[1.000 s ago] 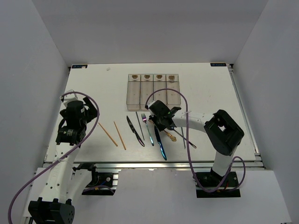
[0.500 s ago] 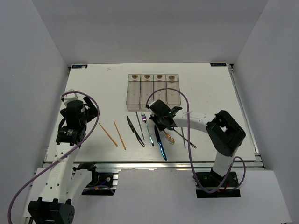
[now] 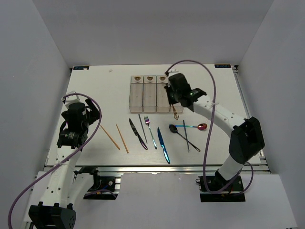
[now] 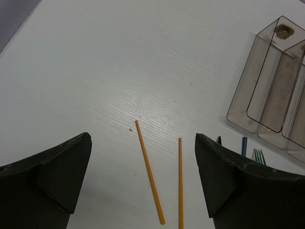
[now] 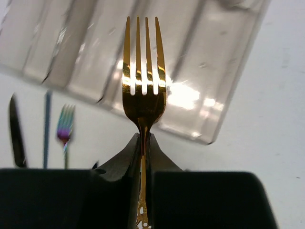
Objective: Sort the eating utensils into containers
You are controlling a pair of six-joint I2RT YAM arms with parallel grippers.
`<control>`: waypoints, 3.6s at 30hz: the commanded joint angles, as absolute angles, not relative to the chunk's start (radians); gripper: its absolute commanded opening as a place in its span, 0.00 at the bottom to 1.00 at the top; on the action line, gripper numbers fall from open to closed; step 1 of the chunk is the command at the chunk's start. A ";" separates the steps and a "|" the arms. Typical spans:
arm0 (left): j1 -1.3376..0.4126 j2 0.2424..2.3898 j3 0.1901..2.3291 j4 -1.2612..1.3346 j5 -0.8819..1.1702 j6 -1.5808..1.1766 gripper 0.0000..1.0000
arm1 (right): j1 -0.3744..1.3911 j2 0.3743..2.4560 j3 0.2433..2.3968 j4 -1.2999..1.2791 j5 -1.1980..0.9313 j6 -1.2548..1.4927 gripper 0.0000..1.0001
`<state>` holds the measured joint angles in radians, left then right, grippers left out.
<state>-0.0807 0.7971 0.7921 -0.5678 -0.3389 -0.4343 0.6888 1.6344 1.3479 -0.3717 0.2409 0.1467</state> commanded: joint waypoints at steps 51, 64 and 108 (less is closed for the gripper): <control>-0.086 0.805 0.808 -0.572 -0.368 -0.439 0.98 | 0.882 1.896 1.493 -0.339 0.353 0.336 0.55; -0.086 0.790 0.805 -0.566 -0.353 -0.434 0.98 | 0.963 1.994 1.448 -0.364 0.330 0.382 0.42; -0.086 0.792 0.801 -0.555 -0.318 -0.428 0.98 | 0.620 1.845 1.612 -0.282 0.286 0.200 0.00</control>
<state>-0.0818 0.8013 0.7921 -0.5671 -0.3317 -0.4339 0.6689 1.8065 1.5311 -0.3283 0.3260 0.2890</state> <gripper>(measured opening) 0.981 0.011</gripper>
